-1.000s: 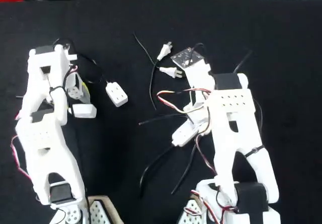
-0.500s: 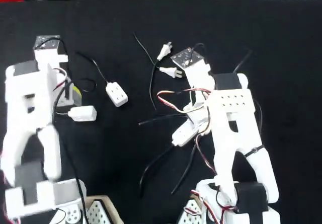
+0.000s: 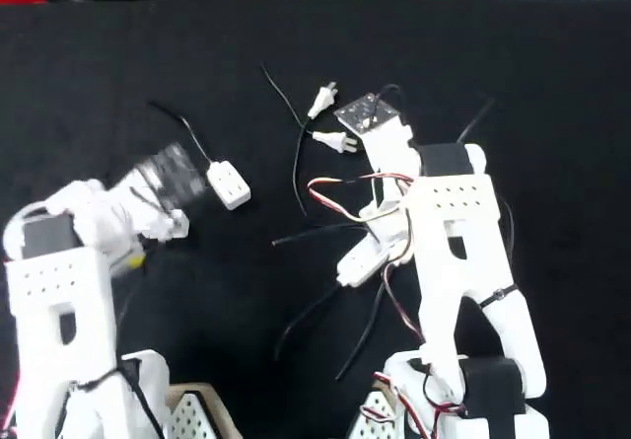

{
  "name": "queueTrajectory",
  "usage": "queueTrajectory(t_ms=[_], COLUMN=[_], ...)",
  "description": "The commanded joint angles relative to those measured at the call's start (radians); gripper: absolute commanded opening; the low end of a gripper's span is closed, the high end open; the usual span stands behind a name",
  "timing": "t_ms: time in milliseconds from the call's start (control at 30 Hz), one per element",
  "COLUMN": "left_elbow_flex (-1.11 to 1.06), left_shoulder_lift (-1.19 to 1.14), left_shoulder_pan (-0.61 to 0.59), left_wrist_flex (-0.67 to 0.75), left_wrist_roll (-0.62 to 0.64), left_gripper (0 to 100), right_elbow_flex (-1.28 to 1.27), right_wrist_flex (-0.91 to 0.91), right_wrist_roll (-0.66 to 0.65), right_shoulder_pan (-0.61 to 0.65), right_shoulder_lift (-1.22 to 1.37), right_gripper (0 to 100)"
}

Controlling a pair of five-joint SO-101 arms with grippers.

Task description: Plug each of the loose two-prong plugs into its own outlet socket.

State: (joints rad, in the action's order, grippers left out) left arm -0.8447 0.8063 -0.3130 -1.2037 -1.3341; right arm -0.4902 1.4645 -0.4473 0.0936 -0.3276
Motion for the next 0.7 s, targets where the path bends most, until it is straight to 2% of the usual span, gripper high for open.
queueTrajectory(t_ms=[0,100,300,467,667], left_elbow_flex=[-0.16,-0.206,-0.216,-0.142,0.082], left_shoulder_lift=[0.052,0.051,0.003,-0.224,-0.54], left_shoulder_pan=[0.061,0.099,0.188,0.154,0.099], left_wrist_flex=[0.235,0.371,0.387,0.468,0.468], left_wrist_roll=[-0.026,0.046,0.051,0.051,0.091], left_gripper=[30,33,33,33,32], right_elbow_flex=[0.002,0.002,0.002,0.002,0.002], right_wrist_flex=[-0.008,-0.009,-0.009,-0.009,-0.011], right_wrist_roll=[0.0,0.0,0.002,0.002,0.003], right_shoulder_pan=[0.014,0.014,0.014,0.014,0.014], right_shoulder_lift=[-0.033,-0.033,-0.033,-0.033,-0.033], right_gripper=[3.6,3.6,3.6,3.6,3.6])
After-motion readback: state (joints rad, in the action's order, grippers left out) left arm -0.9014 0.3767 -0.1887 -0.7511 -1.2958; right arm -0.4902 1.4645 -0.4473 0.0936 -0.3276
